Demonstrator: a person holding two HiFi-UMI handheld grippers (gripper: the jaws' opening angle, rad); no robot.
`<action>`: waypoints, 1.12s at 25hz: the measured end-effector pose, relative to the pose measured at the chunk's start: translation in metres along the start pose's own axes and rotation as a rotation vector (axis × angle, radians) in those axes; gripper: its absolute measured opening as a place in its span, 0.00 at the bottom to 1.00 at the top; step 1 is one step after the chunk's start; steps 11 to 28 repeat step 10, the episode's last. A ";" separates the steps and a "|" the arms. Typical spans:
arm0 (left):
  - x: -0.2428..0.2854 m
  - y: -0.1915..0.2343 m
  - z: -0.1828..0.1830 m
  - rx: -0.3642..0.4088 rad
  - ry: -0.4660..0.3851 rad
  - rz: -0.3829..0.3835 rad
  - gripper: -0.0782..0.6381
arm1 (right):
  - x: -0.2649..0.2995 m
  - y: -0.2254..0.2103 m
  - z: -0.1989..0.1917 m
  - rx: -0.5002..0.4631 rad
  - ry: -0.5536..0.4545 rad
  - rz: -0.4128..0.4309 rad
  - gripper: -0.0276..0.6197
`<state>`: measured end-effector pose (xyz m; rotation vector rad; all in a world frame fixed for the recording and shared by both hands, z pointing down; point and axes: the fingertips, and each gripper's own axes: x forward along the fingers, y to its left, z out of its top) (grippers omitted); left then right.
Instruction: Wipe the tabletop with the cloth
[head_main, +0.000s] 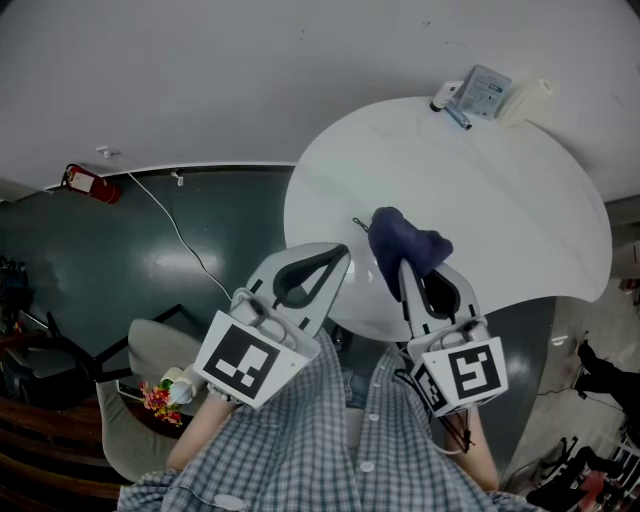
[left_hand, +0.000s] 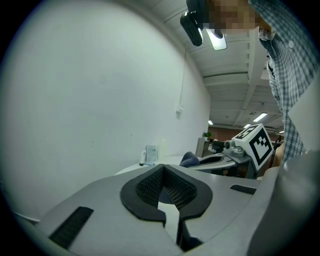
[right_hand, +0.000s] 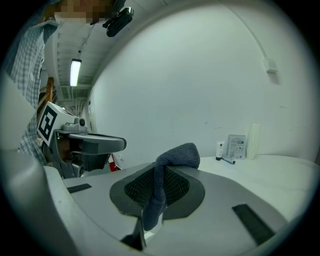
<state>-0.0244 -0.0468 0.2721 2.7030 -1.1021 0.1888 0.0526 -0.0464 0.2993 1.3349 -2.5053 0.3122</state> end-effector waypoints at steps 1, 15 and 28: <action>0.000 0.000 0.000 0.000 0.000 -0.001 0.12 | 0.000 0.000 0.000 0.000 0.001 0.000 0.08; 0.003 -0.001 -0.002 0.005 0.008 -0.008 0.12 | 0.001 0.001 -0.004 0.001 0.010 0.007 0.08; 0.003 -0.001 -0.002 0.005 0.008 -0.008 0.12 | 0.001 0.001 -0.004 0.001 0.010 0.007 0.08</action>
